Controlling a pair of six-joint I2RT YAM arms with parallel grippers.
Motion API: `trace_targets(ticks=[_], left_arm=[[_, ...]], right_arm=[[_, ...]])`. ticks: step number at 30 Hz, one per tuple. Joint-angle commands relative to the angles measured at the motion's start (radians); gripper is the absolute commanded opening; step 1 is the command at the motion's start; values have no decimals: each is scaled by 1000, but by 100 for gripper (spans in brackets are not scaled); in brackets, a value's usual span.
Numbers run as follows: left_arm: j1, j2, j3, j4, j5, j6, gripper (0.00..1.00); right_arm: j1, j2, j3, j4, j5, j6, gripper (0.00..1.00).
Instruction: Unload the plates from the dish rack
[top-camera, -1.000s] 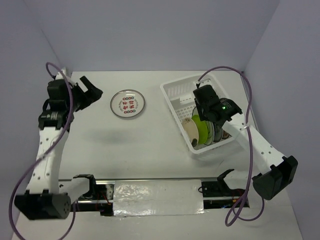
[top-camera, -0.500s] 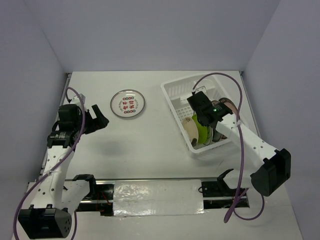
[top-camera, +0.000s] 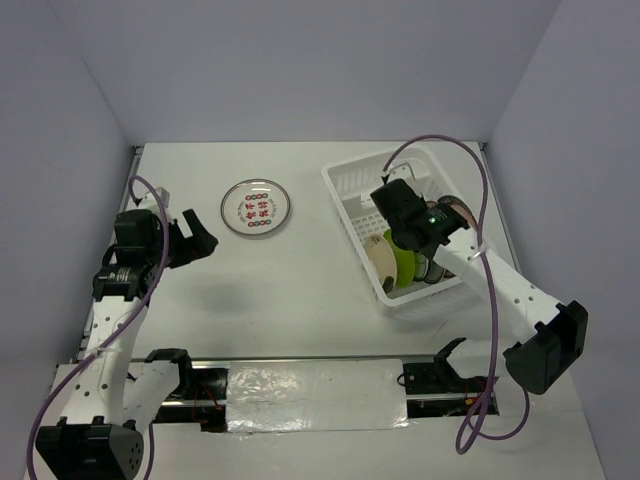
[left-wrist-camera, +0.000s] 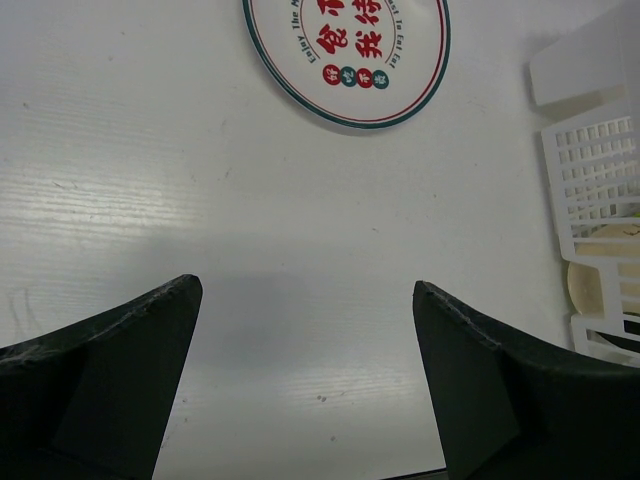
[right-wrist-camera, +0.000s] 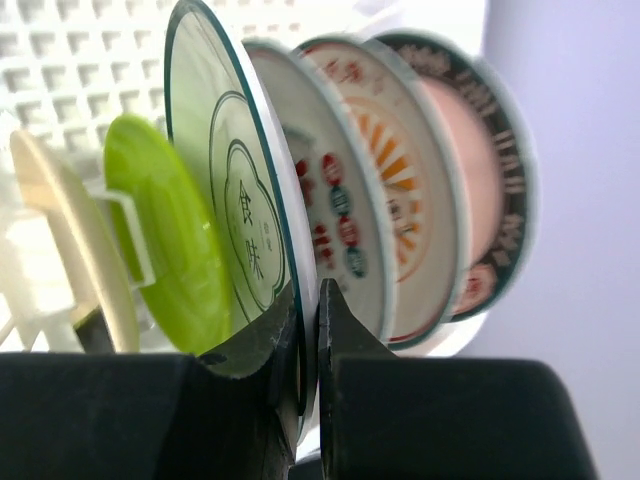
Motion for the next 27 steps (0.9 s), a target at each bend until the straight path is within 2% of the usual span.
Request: trace_targets(ticks=[1, 7, 12, 13, 15, 16, 17, 18, 19, 20, 21, 23, 24, 27], left_arm=[[-8, -12, 0, 42, 17, 28, 100], [-9, -7, 2, 48, 26, 28, 100], [-9, 16, 12, 62, 59, 30, 99], [-9, 21, 21, 67, 101, 27, 100], [-9, 25, 28, 123, 193, 7, 99], [-12, 25, 29, 158, 335, -33, 99], [-32, 25, 28, 263, 402, -103, 100], [-47, 24, 29, 324, 452, -104, 99], [-93, 24, 35, 378, 480, -172, 100], [-131, 33, 49, 419, 479, -196, 100], [-231, 44, 93, 450, 464, -211, 100], [-340, 93, 150, 501, 413, -210, 100], [-433, 113, 211, 505, 392, -191, 99], [-556, 182, 319, 443, 245, -135, 100]], right_arm=[[10, -24, 111, -11, 210, -39, 0], [19, -28, 283, -89, 288, -102, 0], [44, -62, 432, -161, 218, -85, 0], [43, -71, 476, -175, 201, -67, 0], [44, -113, 516, -172, 103, -51, 0], [44, -154, 516, -134, 48, -22, 0], [44, -177, 497, -71, -95, -9, 0], [44, -204, 474, -71, -178, 1, 0], [44, -229, 446, 10, -263, 11, 0], [44, -267, 421, 45, -343, 25, 0], [44, -283, 370, 79, -494, 56, 0], [44, -303, 323, 167, -634, 85, 0], [44, -311, 276, 232, -766, 108, 0], [44, -349, 181, 370, -936, 181, 0]])
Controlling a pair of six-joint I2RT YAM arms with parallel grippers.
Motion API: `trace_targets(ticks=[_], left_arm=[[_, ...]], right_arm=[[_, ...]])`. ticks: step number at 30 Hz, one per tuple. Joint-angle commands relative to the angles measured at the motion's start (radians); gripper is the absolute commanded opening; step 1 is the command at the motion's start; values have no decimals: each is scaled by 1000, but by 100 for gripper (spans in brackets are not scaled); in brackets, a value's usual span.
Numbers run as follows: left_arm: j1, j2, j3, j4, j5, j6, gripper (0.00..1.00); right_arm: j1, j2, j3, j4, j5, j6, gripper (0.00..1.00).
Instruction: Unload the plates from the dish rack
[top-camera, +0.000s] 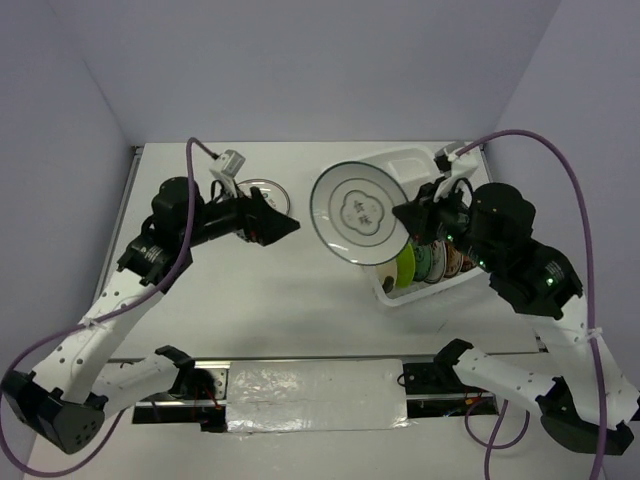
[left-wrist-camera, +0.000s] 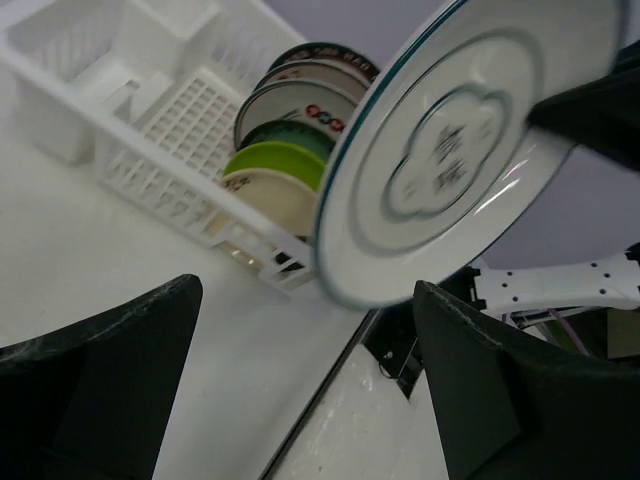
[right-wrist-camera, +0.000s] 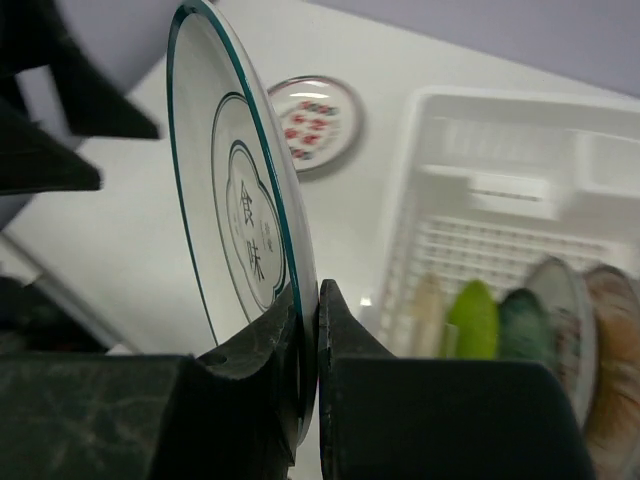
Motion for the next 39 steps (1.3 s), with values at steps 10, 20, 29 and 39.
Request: trace_targets(ticks=[10, 20, 29, 39], left_arm=[[-131, 94, 96, 87, -84, 22, 15], [-107, 114, 172, -181, -527, -32, 0], [315, 417, 223, -159, -419, -157, 0], [409, 881, 502, -143, -301, -197, 14]], right_arm=[[7, -39, -229, 483, -542, 225, 0], [-33, -132, -322, 343, -86, 263, 100], [-60, -313, -361, 201, 90, 228, 100], [-62, -388, -341, 129, 25, 199, 100]])
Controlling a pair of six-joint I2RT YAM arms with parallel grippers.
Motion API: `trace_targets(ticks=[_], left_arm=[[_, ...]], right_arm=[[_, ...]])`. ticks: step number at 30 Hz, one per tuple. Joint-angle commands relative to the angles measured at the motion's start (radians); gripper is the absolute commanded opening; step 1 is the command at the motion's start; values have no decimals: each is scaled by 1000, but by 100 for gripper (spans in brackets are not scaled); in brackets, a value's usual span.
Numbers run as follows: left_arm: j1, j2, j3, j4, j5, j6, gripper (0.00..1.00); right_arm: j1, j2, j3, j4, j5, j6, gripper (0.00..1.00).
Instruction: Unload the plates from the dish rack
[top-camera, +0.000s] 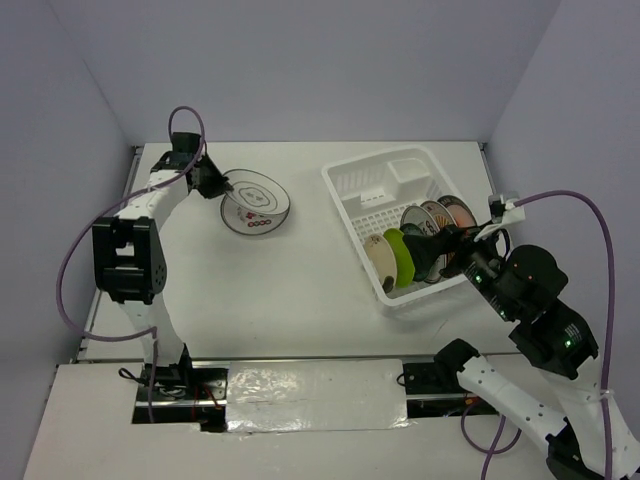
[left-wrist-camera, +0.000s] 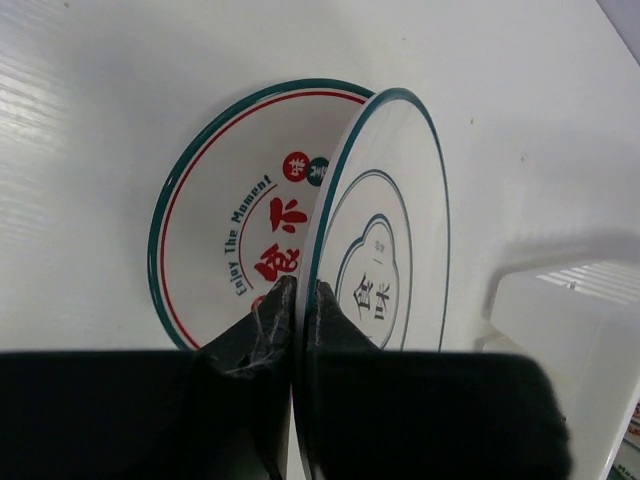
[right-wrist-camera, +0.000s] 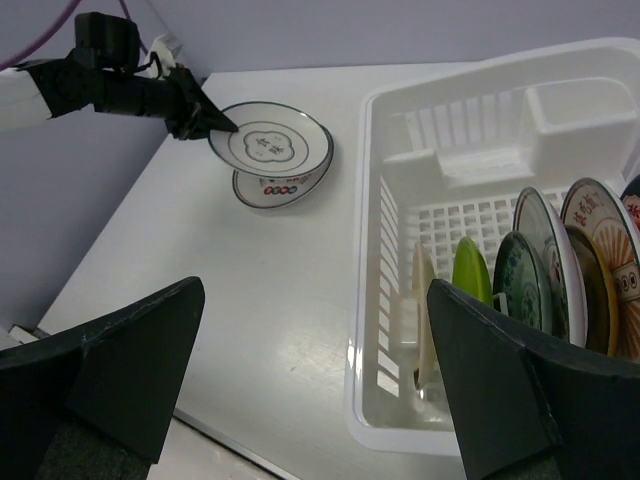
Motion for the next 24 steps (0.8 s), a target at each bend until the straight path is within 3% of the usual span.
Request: trace_targets(ticks=[1, 3, 4, 5, 6, 8, 12, 14, 20, 22, 24], left_arm=[[7, 37, 68, 50, 69, -49, 18], [7, 71, 70, 44, 70, -48, 26], [7, 82, 65, 31, 63, -51, 44], [7, 81, 56, 31, 67, -51, 55], [7, 74, 33, 27, 61, -59, 77], [7, 53, -2, -2, 40, -56, 100], [1, 30, -27, -142, -37, -25, 100], [1, 13, -66, -179, -49, -16, 99], [-2, -158, -206, -161, -27, 35, 99], [-11, -255, -232, -155, 3, 59, 99], [-40, -356, -260, -153, 13, 121, 99]], right_arm=[[-6, -23, 23, -30, -16, -29, 100], [-6, -25, 36, -45, -19, -46, 100], [-6, -17, 40, -61, -12, -51, 100], [-6, -14, 43, -65, -1, -58, 100], [-6, -8, 45, -75, 17, -62, 100], [-6, 3, 40, -84, 46, -71, 100], [-4, 102, 36, -157, 135, -86, 100], [-6, 160, 30, -208, 253, -101, 100], [-7, 268, -4, -250, 479, -170, 100], [-7, 283, -3, -240, 507, -222, 96], [-12, 291, -12, -199, 528, -262, 84]])
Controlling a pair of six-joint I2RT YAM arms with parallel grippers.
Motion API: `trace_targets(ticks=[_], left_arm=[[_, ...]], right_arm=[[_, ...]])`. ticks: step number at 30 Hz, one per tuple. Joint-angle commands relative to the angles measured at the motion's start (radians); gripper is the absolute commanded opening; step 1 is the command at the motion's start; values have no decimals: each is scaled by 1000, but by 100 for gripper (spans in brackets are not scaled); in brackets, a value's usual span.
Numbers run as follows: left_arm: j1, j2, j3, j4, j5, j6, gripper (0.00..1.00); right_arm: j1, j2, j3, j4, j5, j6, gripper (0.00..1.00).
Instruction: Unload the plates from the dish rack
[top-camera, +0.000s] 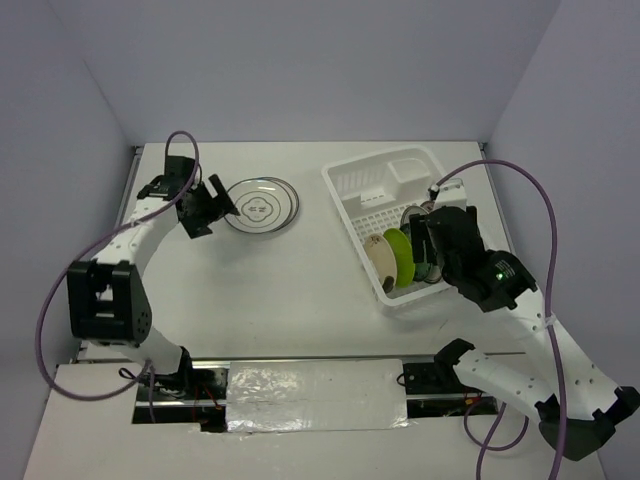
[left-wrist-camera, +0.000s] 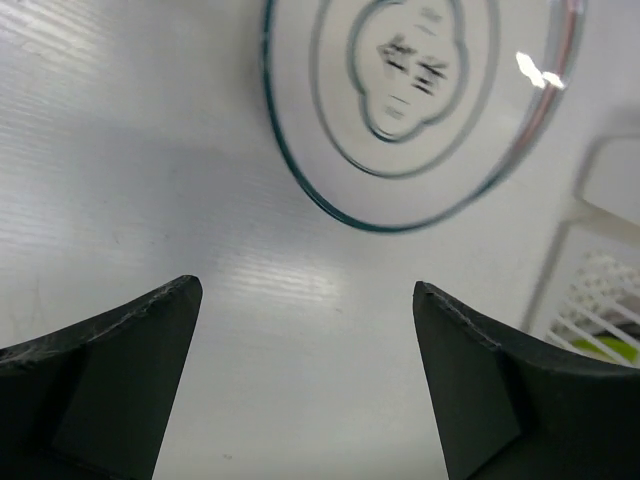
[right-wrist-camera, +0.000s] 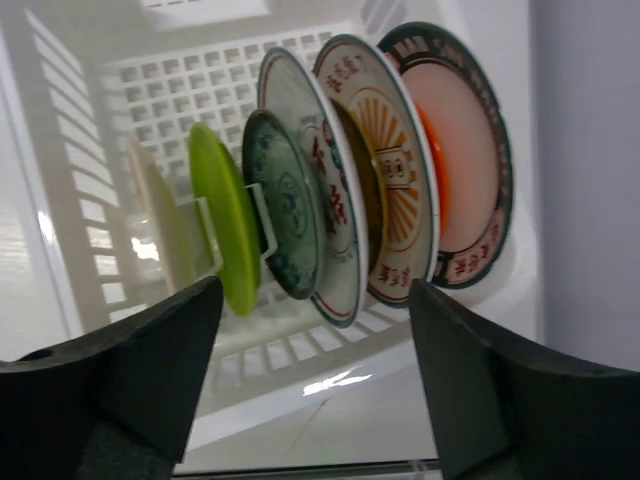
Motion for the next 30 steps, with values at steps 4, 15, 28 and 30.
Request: trace_targets(ticks=[4, 15, 28, 30], left_arm=[[-94, -259, 21, -90, 86, 239, 100], [-166, -795, -342, -35, -61, 340, 100], [-229, -724, -353, -28, -16, 342, 100], [-237, -732, -359, -23, -15, 339, 99]], right_arm=[[-22, 32, 6, 69, 83, -146, 68], [-117, 243, -9, 192, 125, -224, 48], [-139, 353, -97, 290, 150, -232, 19], [-139, 342, -107, 296, 179, -223, 14]])
